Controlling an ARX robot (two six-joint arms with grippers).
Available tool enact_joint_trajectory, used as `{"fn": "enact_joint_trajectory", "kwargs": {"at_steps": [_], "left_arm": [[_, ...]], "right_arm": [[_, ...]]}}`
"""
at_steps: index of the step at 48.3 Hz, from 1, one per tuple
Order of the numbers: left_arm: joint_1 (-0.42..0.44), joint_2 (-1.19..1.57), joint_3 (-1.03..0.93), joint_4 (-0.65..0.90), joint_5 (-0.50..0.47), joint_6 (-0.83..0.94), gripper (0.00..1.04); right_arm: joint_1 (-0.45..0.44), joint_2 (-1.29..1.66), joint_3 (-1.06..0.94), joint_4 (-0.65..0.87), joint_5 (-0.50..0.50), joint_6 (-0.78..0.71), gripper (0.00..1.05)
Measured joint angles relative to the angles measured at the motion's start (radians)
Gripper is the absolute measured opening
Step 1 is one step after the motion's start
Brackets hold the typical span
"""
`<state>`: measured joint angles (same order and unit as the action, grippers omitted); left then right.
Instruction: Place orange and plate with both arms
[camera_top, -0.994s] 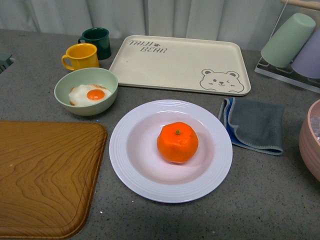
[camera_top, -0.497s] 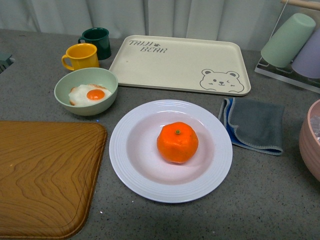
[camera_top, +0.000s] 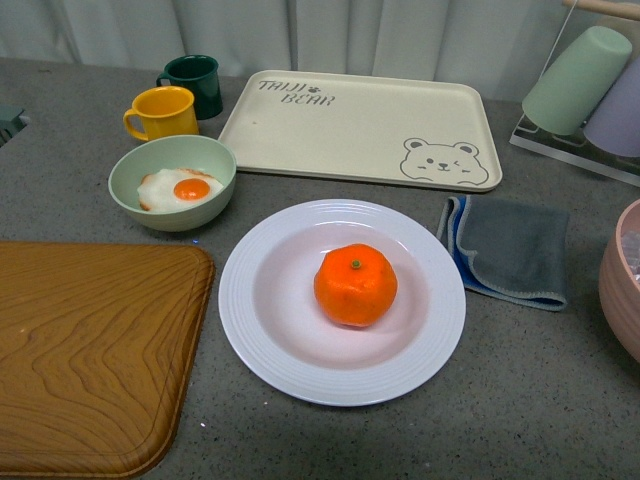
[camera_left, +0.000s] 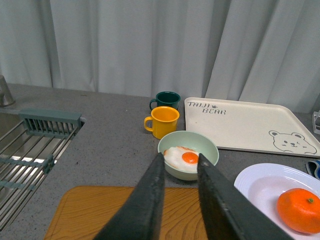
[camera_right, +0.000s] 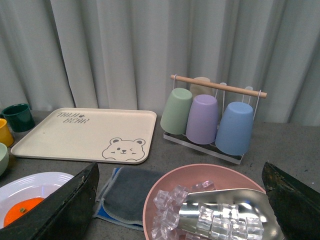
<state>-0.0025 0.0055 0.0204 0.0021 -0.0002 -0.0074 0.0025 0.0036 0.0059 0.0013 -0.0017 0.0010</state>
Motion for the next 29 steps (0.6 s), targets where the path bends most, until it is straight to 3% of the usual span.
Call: {"fn": "enact_joint_trajectory", "kwargs": {"at_steps": [22,25,29], "left_arm": [[0.0,-0.001,0.0,0.0,0.0,0.0,0.94],[0.0,-0.001,0.0,0.0,0.0,0.002,1.0],[0.0,-0.001,0.0,0.0,0.0,0.002,0.97]], "right_arm": [[0.0,0.0,0.0,0.0,0.0,0.0,0.95],[0.0,0.0,0.0,0.0,0.0,0.0,0.95],[0.0,0.0,0.0,0.0,0.0,0.0,0.95]]}}
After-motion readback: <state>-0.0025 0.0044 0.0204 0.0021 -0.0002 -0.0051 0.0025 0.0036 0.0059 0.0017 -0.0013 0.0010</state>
